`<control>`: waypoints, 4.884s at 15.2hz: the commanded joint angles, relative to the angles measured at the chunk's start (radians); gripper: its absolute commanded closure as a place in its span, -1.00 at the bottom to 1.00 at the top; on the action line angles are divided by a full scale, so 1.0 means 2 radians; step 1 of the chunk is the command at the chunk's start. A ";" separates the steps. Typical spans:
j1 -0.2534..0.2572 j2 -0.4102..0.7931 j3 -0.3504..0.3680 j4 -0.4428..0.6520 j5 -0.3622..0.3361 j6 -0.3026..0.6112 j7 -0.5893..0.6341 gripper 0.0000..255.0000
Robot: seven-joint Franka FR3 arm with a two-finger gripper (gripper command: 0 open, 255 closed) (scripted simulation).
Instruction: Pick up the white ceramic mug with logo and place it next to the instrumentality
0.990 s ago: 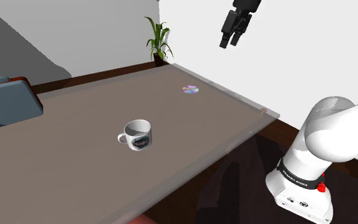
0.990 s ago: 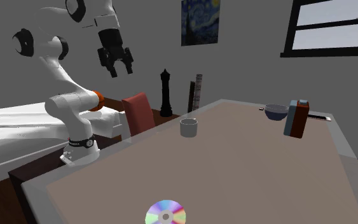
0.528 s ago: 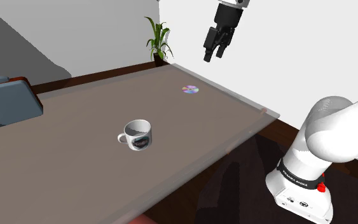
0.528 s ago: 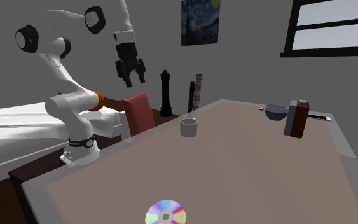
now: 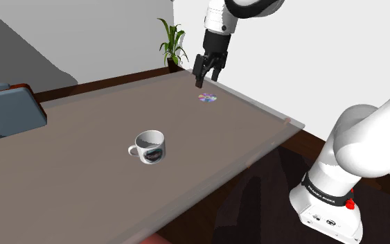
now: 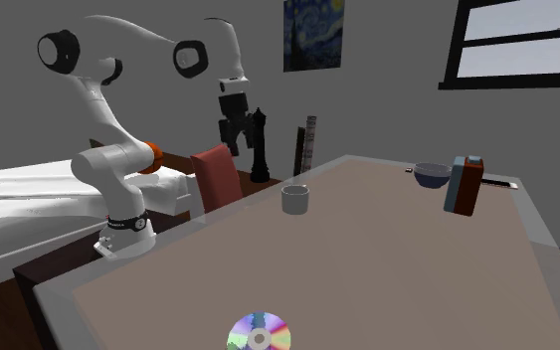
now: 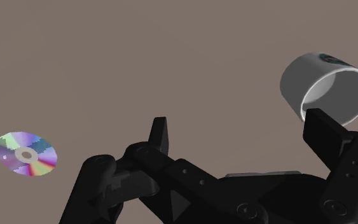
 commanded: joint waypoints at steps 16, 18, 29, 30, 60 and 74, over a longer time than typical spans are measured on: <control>0.036 0.284 0.093 0.114 -0.063 0.125 0.154 -1.00; 0.039 0.298 0.093 0.118 -0.069 0.133 0.160 -1.00; 0.042 0.325 0.091 0.105 -0.080 0.172 0.168 -1.00; 0.042 0.325 0.091 0.105 -0.080 0.172 0.168 -1.00; 0.038 0.271 0.094 0.165 -0.058 0.060 0.155 1.00; 0.020 0.268 0.079 0.236 -0.054 -0.014 0.121 1.00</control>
